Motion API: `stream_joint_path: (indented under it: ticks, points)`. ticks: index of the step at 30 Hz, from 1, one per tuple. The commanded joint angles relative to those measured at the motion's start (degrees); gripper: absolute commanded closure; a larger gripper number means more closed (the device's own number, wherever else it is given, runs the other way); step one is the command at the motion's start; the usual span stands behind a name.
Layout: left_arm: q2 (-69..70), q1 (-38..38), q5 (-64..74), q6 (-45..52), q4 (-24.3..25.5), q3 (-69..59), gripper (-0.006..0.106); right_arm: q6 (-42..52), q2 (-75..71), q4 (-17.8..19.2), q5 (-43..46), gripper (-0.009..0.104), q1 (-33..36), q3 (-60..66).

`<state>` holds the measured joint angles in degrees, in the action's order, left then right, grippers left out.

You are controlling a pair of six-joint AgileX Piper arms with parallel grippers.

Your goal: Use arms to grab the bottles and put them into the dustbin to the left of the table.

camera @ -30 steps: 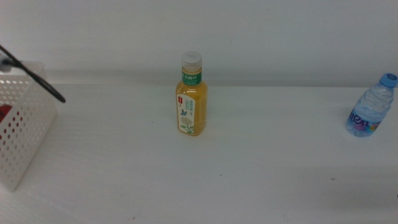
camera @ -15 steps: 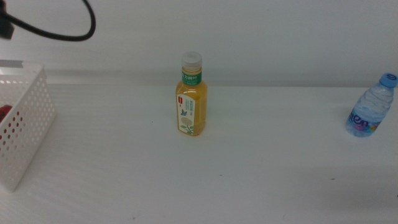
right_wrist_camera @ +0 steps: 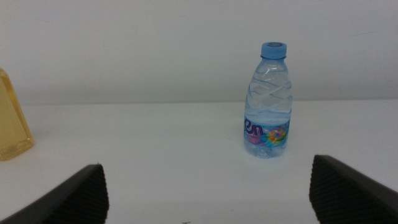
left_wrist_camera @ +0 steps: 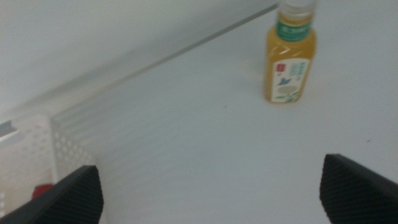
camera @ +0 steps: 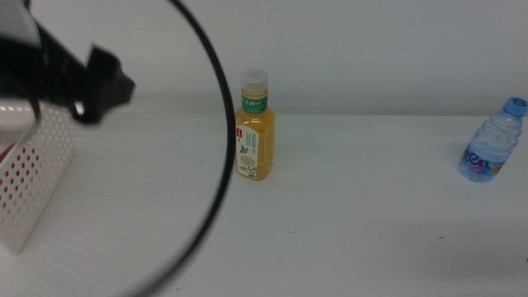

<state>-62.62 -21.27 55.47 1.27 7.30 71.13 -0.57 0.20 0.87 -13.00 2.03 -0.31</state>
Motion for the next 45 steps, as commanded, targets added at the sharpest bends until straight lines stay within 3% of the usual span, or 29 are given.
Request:
stream_joint_path:
  ticks: [1,4,9,15,20,27,45]
  points:
    - [5.12,-5.63,-6.34,-9.08,7.47,-6.89,0.007,0.57,-2.25,0.39,0.48,0.01,-0.32,2.51]
    - [10.23,-9.95,-12.78,-14.56,9.55,-14.74,0.007,0.57,-2.25,0.39,0.48,0.01,-0.32,2.51]
    - [15.2,-10.81,-24.92,-15.31,9.61,-26.02,0.007,0.57,-2.25,0.39,0.48,0.01,-0.32,2.51]
    - [16.09,-9.86,-37.23,-15.1,2.24,-36.35,0.007,0.57,-2.25,0.39,0.48,0.01,-0.32,2.51]
    - [14.78,-8.61,-63.38,-14.26,-4.96,-48.18,0.007,0.57,-2.25,0.39,0.48,0.01,-0.32,2.51]
    - [9.58,-7.33,-72.74,8.04,-18.83,-55.55,0.007,0.57,-2.25,0.39,0.48,0.01,-0.32,2.51]
    - [0.15,-7.33,-87.31,6.0,-17.65,-55.53,0.007,0.57,-2.25,0.39,0.48,0.01,-0.32,2.51]
